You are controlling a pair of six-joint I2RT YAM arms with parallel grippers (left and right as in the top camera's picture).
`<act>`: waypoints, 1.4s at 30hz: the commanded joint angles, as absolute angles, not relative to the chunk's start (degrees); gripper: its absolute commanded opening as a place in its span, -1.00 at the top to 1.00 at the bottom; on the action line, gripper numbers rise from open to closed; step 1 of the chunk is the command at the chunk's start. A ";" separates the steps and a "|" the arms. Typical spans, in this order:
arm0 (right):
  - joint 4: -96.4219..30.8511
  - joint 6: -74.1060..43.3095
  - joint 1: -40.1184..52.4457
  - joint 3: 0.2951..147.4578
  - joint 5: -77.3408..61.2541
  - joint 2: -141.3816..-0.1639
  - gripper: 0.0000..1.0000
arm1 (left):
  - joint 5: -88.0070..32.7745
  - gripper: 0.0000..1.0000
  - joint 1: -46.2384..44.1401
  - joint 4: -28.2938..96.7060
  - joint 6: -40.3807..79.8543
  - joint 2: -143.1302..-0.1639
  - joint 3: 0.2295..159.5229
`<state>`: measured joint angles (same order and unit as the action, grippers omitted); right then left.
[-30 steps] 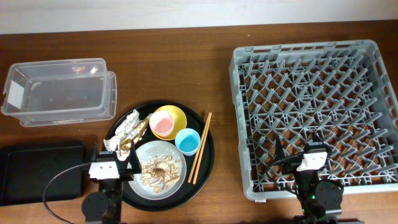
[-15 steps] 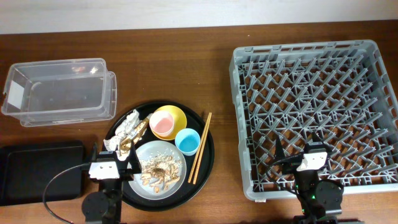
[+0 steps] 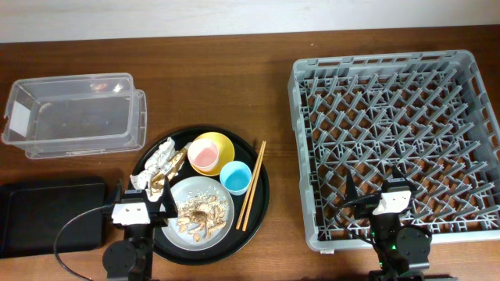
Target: Sort waste into correct bins and load items into the dishwasher rack
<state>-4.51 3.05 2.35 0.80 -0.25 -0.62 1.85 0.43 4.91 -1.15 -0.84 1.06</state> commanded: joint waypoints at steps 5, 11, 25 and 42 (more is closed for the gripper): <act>-4.62 2.98 2.50 0.32 0.05 -0.21 -0.97 | 1.04 -0.99 0.25 4.75 -2.26 -0.36 0.54; -4.62 2.98 2.50 0.32 0.05 -0.21 -0.97 | 1.04 -0.99 0.25 4.75 -2.26 -0.36 0.54; -4.62 2.98 2.50 0.32 0.05 -0.21 -0.97 | -20.84 -0.98 0.16 3.01 -2.20 -0.36 0.58; -4.62 2.98 2.50 0.32 0.05 -0.21 -0.97 | -66.57 -0.98 0.16 -39.55 7.01 -0.43 0.78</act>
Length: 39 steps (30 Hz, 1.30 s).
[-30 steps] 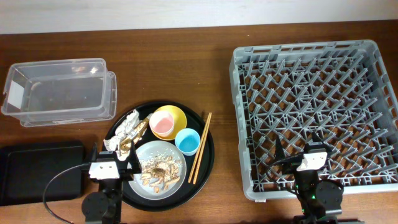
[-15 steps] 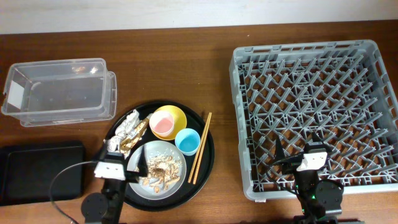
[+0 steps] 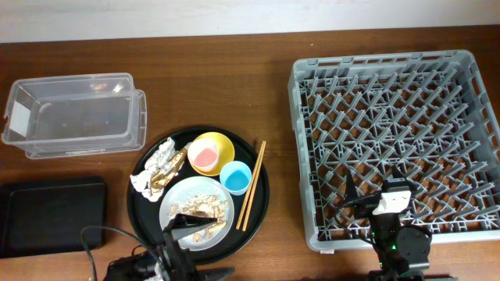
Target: Sort waste into correct bins and load items into the dishwasher rack
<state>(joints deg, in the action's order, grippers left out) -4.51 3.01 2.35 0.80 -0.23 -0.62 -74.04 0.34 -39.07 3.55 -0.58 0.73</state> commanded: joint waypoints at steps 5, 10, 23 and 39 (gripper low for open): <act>-4.62 2.98 2.50 0.32 0.05 -0.21 -0.96 | -52.25 -0.98 0.16 -31.75 6.52 -3.07 3.86; -4.62 2.98 2.50 0.32 0.05 -0.21 -0.97 | -39.68 -0.98 0.16 -0.56 -3.66 -13.58 19.00; -4.62 2.98 2.50 0.32 0.05 -0.21 -0.97 | -48.31 -0.98 0.14 12.12 -9.06 -36.03 40.84; -4.62 2.98 2.50 0.32 0.05 -0.21 -0.97 | -38.76 -0.98 -5.74 56.03 -2.22 -60.25 66.54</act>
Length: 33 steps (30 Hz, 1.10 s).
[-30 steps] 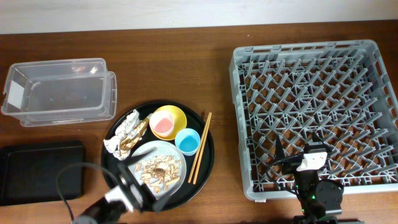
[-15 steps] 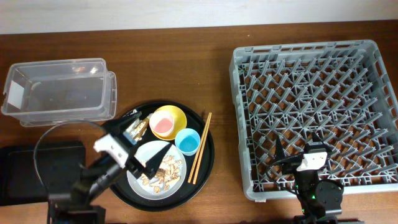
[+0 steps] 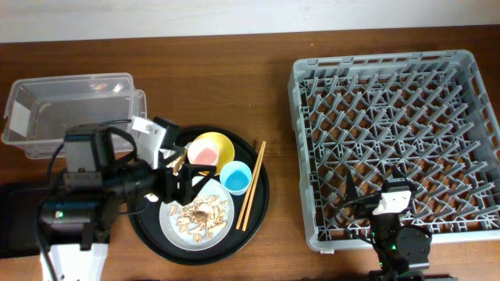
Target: Sort waste into correct bins and load items into the dishwasher rack
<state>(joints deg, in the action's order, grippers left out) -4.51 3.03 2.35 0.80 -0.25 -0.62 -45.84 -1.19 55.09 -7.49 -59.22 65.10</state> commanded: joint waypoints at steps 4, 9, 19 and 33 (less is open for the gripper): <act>-4.62 2.98 2.50 0.32 0.05 -0.21 -0.97 | -7.16 -0.98 -20.36 63.79 9.02 -64.45 70.28; -4.62 2.98 2.50 0.32 0.05 -0.21 -0.97 | 0.43 -0.99 -33.52 65.58 15.88 -73.82 72.27; -4.62 2.98 2.50 0.32 0.05 -0.21 -0.97 | 0.19 -0.98 -36.86 64.10 25.17 -90.52 72.27; -4.62 2.98 2.50 0.32 0.05 -0.21 -0.97 | 5.39 0.12 -31.88 60.01 33.43 -91.29 72.27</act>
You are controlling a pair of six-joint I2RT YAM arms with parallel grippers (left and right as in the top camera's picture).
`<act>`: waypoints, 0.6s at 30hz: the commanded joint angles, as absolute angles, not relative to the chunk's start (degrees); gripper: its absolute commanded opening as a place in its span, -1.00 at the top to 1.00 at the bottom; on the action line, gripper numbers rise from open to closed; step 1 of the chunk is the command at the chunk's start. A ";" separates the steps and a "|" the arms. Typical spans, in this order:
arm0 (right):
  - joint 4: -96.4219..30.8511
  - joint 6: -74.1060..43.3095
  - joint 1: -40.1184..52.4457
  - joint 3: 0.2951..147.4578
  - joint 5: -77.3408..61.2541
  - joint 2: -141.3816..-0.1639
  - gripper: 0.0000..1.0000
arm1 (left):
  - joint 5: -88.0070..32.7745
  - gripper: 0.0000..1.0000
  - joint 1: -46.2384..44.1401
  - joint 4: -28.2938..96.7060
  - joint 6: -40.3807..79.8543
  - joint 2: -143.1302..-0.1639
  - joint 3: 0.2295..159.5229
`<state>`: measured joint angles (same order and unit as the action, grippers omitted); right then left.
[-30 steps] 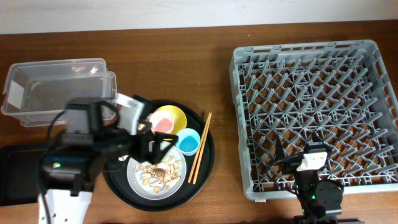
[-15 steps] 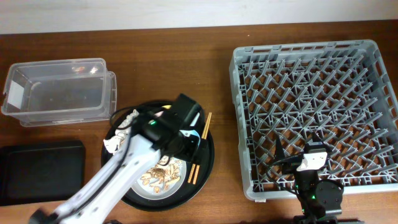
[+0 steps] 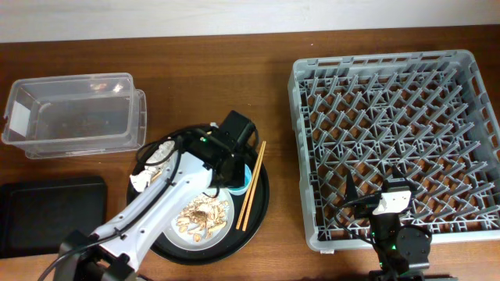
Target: Sort waste into correct bins and load items into the dishwasher rack
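Note:
A black round tray (image 3: 156,234) holds a white plate of food scraps (image 3: 199,217), a blue cup (image 3: 242,181), wooden chopsticks (image 3: 251,186) and a crumpled wrapper (image 3: 155,162). My left arm reaches from the lower left over the tray. Its gripper (image 3: 222,172) points down between the plate and the blue cup, over the back of the tray. The wrist hides its fingers and whatever sits under it. My right gripper (image 3: 376,191) rests open at the front edge of the grey dishwasher rack (image 3: 394,86), holding nothing.
A clear plastic bin (image 3: 74,113) stands at the back left. A black bin (image 3: 47,215) lies at the front left. The rack fills the right half of the table. Bare wood separates tray and rack.
My left arm has swung right: its wrist was over the tray's left side by the wrapper and now covers the yellow bowl beside the blue cup. The right arm has not moved.
First my left gripper rested open at the tray's front left edge. Then it was low at the bottom of the view. Later the arm stood raised over the tray's left side. Now it hangs over the bowl and cup. Tray items and right arm stayed put.

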<state>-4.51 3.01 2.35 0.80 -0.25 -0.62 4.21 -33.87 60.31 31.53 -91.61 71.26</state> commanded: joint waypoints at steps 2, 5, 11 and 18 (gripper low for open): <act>-4.62 2.98 2.50 0.32 0.05 -0.21 -0.97 | 4.95 0.14 -31.24 60.10 33.41 -91.29 72.25; -4.62 2.98 2.50 0.32 0.05 -0.21 -0.97 | 2.39 0.35 -31.22 60.03 33.43 -91.29 72.25; -4.62 2.98 2.50 0.32 0.05 -0.21 -0.97 | 1.26 0.45 -31.22 60.01 35.35 -91.31 71.61; -4.62 2.98 2.50 0.32 0.05 -0.21 -0.97 | 1.30 0.51 -31.22 58.92 36.49 -92.53 69.43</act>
